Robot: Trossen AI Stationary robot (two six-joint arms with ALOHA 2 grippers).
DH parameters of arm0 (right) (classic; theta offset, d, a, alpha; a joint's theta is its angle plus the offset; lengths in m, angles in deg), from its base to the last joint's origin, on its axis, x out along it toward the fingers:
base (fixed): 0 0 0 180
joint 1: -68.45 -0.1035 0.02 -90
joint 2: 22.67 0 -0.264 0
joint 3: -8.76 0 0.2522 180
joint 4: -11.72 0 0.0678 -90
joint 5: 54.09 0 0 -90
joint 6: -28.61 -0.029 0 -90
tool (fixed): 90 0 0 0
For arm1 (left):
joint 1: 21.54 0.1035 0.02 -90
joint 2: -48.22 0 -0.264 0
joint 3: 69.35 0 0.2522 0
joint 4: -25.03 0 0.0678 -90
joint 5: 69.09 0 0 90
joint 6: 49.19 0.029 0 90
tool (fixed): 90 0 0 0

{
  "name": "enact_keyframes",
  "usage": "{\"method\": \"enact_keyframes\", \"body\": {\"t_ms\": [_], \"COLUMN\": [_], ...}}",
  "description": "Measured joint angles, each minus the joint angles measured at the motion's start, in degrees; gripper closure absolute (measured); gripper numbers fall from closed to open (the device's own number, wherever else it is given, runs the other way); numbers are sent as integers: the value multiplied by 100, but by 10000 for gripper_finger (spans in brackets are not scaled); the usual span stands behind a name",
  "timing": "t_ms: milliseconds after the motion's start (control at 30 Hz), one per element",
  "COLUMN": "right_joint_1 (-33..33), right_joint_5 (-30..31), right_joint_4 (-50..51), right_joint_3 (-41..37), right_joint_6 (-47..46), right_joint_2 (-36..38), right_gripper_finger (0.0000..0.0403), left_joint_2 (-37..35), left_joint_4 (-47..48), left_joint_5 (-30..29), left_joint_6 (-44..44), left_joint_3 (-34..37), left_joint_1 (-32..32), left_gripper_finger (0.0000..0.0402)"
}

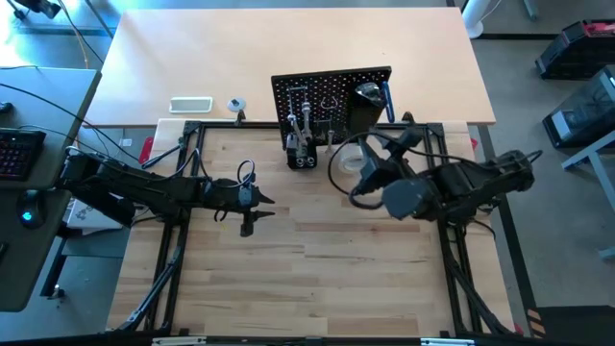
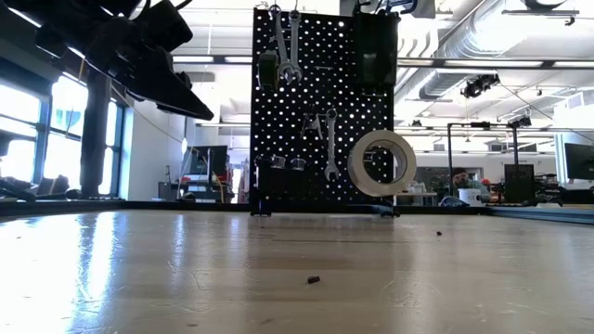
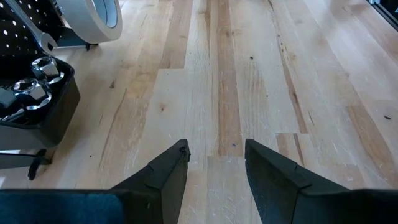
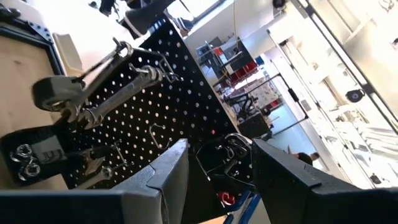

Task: Hang tools onto peg board
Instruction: Return to Home Position

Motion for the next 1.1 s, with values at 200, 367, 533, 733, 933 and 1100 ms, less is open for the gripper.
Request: {"method": "enact_keyframes", "body": {"t_ms": [200, 367, 533, 733, 933, 1100], "right_joint_1": [-404, -697, -926, -1048, -1068, -1213], "right_joint_5": [82, 80, -104, -938, -1565, -1547], "right_joint_4": [25, 510, 1581, 3092, 4073, 4116], "right_joint_3": [0, 0, 0, -3, -317, -797], "right_joint_6": [-119, -628, -1813, -3769, -5108, -5403], "right_joint_2": [0, 2, 2, 2, 7, 38], "right_gripper_finger": [235, 235, 235, 235, 235, 235], "left_joint_2": [0, 0, 0, 0, 0, 0], "left_joint_4": [2, 2, 9, 9, 6, 5], "left_joint_5": [-2, -2, -2, -2, -8, -24], "left_joint_6": [0, 0, -1, -9, -6, -10], "left_joint_3": [0, 0, 0, 0, 0, 0], "left_joint_1": [0, 0, 0, 0, 0, 1], "left_gripper_finger": [250, 250, 250, 250, 250, 250]}}
